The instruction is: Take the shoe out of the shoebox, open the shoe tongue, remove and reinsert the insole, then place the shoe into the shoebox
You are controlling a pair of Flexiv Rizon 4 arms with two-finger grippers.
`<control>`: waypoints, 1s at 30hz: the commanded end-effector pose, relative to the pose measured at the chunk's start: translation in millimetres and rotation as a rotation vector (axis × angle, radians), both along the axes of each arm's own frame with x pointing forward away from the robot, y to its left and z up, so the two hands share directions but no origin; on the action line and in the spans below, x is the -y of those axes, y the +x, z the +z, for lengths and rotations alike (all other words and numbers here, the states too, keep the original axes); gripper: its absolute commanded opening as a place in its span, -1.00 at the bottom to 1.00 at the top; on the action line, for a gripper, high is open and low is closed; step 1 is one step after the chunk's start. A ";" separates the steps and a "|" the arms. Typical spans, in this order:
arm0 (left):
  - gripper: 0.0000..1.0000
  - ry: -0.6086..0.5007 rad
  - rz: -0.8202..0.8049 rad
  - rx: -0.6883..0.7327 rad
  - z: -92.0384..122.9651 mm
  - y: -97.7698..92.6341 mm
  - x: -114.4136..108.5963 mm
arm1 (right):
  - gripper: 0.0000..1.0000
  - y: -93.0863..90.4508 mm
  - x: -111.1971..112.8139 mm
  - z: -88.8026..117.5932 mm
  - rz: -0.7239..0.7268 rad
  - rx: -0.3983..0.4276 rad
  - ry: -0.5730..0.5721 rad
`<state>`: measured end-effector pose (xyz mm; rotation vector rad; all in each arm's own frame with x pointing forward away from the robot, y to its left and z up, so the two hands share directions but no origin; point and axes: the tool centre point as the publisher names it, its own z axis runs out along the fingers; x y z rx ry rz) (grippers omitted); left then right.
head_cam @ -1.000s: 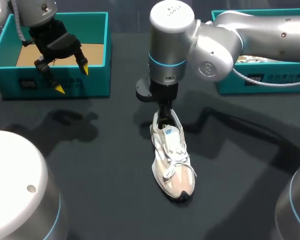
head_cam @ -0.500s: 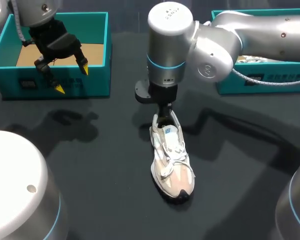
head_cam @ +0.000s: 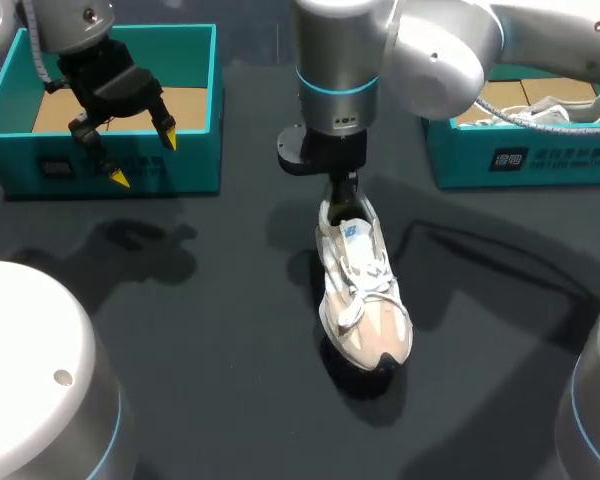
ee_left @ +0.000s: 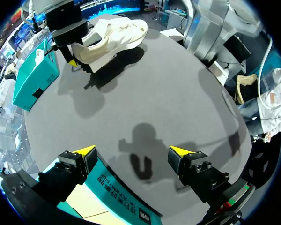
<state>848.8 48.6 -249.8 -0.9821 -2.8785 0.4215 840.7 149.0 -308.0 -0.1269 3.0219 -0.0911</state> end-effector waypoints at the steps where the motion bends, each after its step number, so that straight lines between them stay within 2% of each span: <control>1: 1.00 0.002 -0.001 0.003 0.0 -1.0 -0.7 | -1.00 0.3 5.8 54.0 0.004 0.010 -0.020; 4: 1.00 0.002 -0.001 0.003 0.0 -1.0 -0.7 | -1.00 6.9 5.9 76.1 -0.016 0.014 -0.071; 25: 1.00 0.002 -0.001 0.003 0.0 -1.0 -0.7 | -1.00 6.9 5.9 76.1 -0.016 0.014 -0.071; 30: 1.00 0.002 -0.001 0.003 0.0 -1.0 -0.7 | -1.00 15.2 20.1 103.6 -0.044 0.041 -0.091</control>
